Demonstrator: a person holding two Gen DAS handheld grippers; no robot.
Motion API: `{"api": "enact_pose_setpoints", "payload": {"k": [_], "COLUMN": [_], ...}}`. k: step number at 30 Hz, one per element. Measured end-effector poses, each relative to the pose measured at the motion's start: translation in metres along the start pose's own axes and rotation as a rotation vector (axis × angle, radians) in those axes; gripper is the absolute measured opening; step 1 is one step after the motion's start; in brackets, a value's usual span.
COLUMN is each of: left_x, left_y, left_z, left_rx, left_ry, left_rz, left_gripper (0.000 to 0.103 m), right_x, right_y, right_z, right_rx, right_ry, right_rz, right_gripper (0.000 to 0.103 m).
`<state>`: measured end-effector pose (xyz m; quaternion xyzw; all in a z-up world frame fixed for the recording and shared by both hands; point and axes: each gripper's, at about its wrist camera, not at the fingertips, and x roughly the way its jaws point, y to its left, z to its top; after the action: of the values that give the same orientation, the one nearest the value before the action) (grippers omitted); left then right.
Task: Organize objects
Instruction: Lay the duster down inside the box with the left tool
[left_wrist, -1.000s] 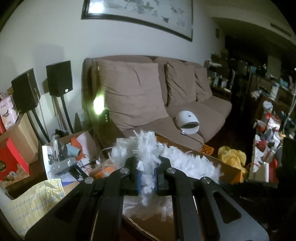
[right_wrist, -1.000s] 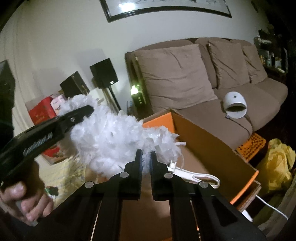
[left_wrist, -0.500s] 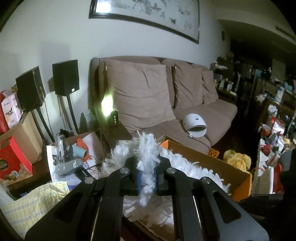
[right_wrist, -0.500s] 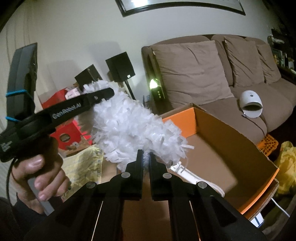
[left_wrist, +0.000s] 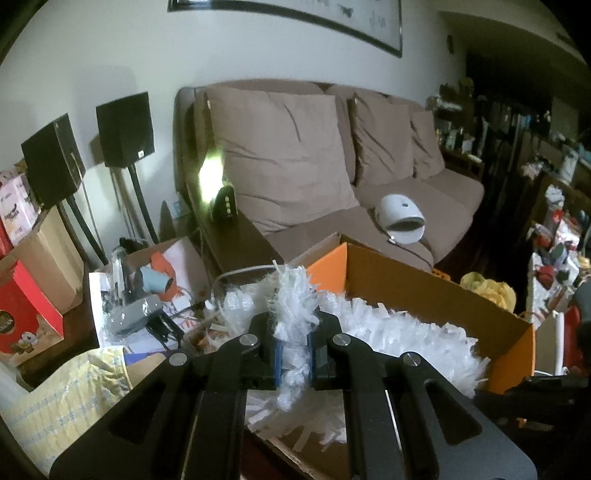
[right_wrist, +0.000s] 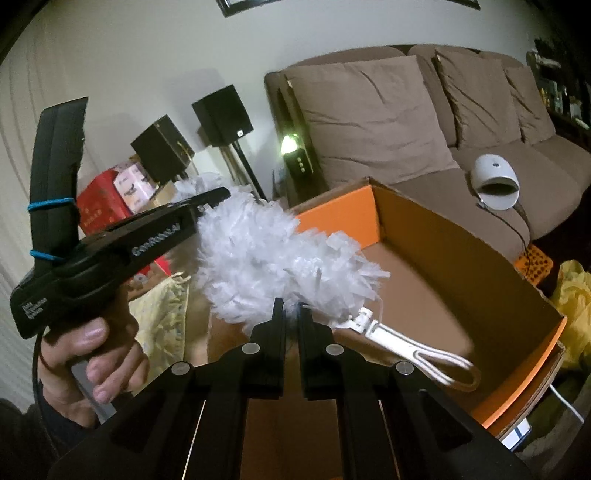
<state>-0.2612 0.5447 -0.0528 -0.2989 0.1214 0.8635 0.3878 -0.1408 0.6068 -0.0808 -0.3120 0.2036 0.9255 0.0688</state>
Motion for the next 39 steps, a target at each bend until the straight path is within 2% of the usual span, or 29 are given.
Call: {"api": "enact_pose_setpoints", "payload": {"k": [22, 39], "left_x": [0.027, 0.043], "left_y": [0.004, -0.001], "left_z": [-0.012, -0.019], "left_rx": [0.043, 0.091], "left_ry": [0.078, 0.167], "left_rz": [0.017, 0.02], "left_gripper": [0.009, 0.013], "right_x": [0.024, 0.026], "right_y": [-0.014, -0.018], "right_z": [-0.011, -0.012], "right_rx": [0.033, 0.039], "right_ry": [0.102, 0.114], "right_rz": [-0.033, -0.068], "right_gripper": [0.008, 0.009]}}
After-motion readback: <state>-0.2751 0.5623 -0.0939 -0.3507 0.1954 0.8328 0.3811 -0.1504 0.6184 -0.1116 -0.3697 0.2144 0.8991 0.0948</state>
